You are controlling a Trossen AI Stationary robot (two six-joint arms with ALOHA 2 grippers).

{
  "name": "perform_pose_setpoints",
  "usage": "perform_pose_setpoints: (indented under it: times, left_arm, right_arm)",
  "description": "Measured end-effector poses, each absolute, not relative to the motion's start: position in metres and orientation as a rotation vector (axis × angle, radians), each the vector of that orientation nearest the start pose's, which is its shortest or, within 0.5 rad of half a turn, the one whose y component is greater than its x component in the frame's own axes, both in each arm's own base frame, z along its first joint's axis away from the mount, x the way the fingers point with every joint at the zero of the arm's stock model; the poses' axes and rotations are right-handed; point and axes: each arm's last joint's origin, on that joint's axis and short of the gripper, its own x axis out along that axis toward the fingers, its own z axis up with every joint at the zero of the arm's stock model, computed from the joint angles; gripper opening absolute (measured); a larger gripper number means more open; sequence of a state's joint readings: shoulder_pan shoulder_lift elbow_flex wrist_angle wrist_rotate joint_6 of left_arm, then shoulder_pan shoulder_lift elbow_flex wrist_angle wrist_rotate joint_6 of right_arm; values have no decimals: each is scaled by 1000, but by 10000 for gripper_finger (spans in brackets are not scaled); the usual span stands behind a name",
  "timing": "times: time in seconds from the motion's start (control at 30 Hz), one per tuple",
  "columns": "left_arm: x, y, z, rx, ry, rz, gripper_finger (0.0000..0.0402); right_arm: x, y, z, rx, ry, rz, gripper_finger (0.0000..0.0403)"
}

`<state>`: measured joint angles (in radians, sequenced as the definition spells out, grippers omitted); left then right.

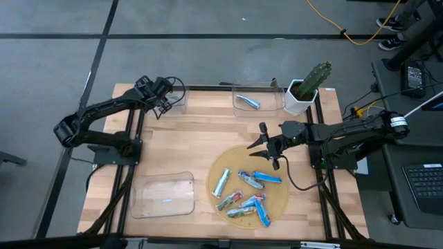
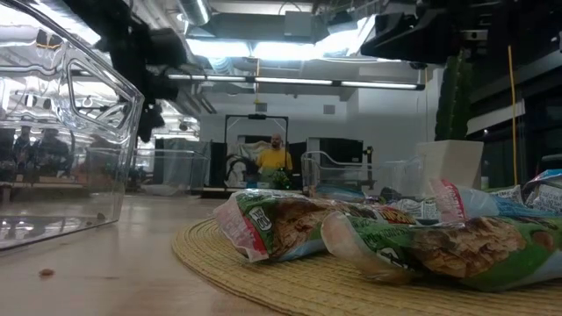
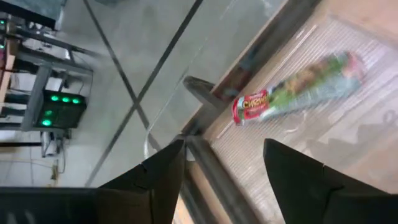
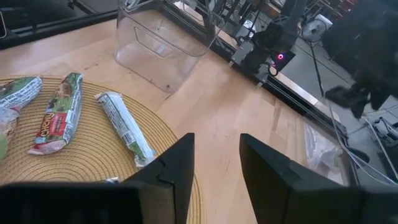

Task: Pick and place Granola Bars by type
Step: Put the blue granola bar into the bottom transparent bin

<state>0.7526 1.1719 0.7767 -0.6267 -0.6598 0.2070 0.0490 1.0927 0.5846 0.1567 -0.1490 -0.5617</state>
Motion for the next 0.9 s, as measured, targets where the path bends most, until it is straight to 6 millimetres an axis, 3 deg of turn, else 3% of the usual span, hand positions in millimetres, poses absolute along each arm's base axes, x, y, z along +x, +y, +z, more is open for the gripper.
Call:
perform_pose_setpoints:
  times: [0.2,0.4,0.53,0.77,0.9]
  left_arm:
    - [142,131,273,-11,1072,1080,209]
    - [143,92,301,-228,806,775,198]
    - [147,64,309,-296,733,581,188]
    - [156,10,312,-291,716,308,175]
    - [163,-17,311,-231,713,215,173]
  right_arm:
    - [232,16,237,-529,297,291,131]
    - [231,18,236,-467,317,291,131]
    - [230,28,237,-432,351,319,131]
    - [224,52,255,-410,537,86,131]
    - [219,61,265,-357,614,68,131]
